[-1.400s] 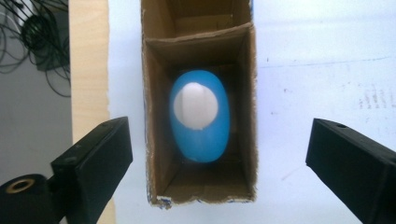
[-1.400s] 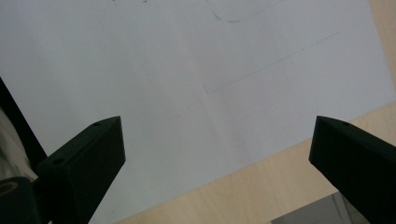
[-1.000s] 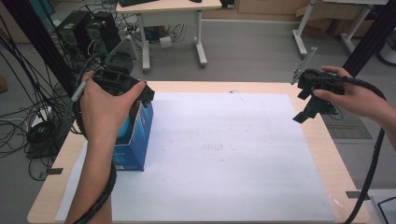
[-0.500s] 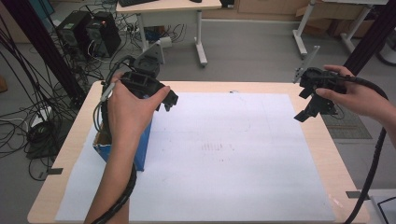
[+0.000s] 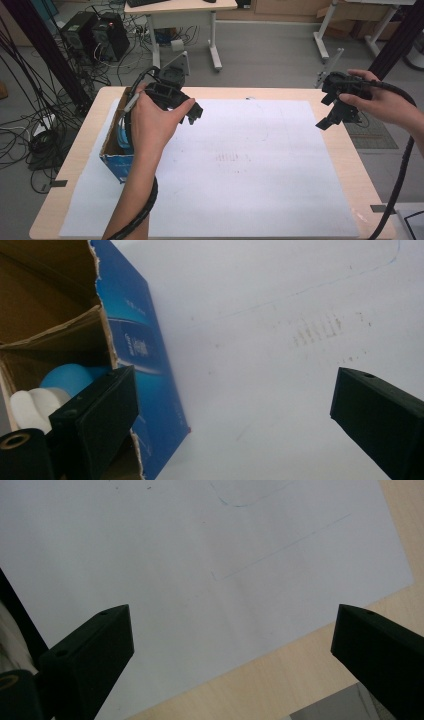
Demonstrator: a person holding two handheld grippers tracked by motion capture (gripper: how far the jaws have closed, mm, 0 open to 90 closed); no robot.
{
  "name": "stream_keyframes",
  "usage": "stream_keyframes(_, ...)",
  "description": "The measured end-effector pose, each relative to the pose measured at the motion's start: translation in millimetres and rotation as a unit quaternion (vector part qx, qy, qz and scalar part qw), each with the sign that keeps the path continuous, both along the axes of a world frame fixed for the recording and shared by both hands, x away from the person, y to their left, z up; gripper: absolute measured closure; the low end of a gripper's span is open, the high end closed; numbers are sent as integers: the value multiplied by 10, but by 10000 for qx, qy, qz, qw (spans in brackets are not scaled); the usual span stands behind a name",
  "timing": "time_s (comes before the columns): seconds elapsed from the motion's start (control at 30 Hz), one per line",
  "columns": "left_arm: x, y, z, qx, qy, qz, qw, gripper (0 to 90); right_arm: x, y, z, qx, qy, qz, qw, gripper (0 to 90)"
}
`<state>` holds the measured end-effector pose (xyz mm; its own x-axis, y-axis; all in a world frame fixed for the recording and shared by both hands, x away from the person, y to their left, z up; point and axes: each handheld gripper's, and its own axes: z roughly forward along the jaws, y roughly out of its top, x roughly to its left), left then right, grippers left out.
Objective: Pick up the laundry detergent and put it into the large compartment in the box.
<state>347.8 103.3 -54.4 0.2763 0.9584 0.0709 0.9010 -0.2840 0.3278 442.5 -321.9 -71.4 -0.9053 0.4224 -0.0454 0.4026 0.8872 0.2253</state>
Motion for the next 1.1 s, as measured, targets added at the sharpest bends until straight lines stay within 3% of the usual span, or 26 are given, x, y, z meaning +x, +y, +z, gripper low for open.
stream_keyframes(0.33,65,-39,-78,-25,87,-56,9999,57,30,-5,-17,-19,35,3,10000,33)
stream_keyframes(1.1,59,-82,-83,10,138,-107,9998,56,1,-37,-26,14,15,-12,10000,33)
